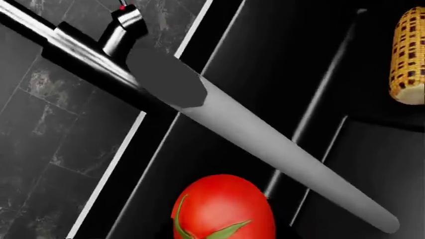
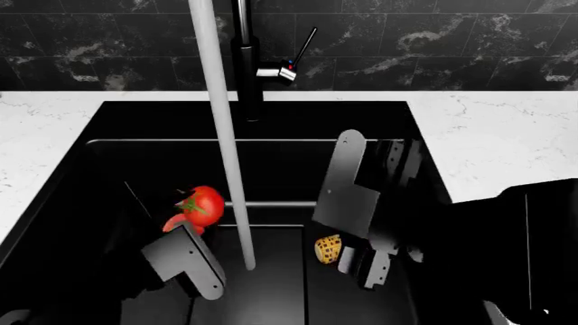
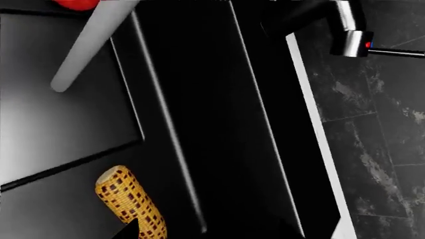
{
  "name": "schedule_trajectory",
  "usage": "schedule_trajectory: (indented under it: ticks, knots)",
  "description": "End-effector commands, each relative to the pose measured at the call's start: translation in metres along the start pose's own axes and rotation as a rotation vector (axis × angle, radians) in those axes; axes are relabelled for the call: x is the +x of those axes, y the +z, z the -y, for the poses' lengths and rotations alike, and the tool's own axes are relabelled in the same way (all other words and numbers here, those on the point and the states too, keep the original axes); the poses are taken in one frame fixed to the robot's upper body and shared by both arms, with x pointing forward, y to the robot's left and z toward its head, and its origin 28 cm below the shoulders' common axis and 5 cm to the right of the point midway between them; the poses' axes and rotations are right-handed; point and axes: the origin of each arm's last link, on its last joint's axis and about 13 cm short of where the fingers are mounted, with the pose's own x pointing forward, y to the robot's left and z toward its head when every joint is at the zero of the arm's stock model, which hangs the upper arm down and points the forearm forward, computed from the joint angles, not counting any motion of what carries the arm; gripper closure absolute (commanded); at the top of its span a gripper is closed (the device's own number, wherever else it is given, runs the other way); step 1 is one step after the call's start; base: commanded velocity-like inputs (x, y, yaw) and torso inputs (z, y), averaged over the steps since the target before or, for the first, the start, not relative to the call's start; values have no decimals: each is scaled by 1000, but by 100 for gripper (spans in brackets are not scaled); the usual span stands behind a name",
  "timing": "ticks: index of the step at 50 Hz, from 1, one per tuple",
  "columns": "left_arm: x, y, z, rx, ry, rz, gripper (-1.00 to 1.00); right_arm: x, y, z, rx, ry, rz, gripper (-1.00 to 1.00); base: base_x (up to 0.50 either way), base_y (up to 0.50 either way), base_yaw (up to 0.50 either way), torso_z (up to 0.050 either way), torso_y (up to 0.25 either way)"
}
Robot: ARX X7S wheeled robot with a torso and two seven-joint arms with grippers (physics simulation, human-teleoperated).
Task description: Pick the tomatos and corns from the sink and place them in one bowl. Place the pomegranate in the other bowl. Then turn off the sink faucet.
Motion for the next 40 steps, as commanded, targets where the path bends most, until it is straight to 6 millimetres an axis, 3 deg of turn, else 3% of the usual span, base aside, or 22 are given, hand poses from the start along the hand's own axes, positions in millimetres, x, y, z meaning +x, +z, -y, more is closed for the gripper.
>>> schedule_trajectory:
  ticks: [1,20,28,40]
  knots:
    - [3,6,-2,-111,204,131,100,25,-1,5,-236,17,-112,-100,0,0,0,0,0]
    - [5,5,-24,-182,400,69,100,47,13,14,-305,39,-73,-100,0,0,0,0,0]
    - [6,1,-22,-188,402,61,100,59,19,5,-310,88,-31,-100,0,0,0,0,0]
    - [10,1,-23,-191,409,63,100,77,10,-14,-266,210,-20,-100,0,0,0,0,0]
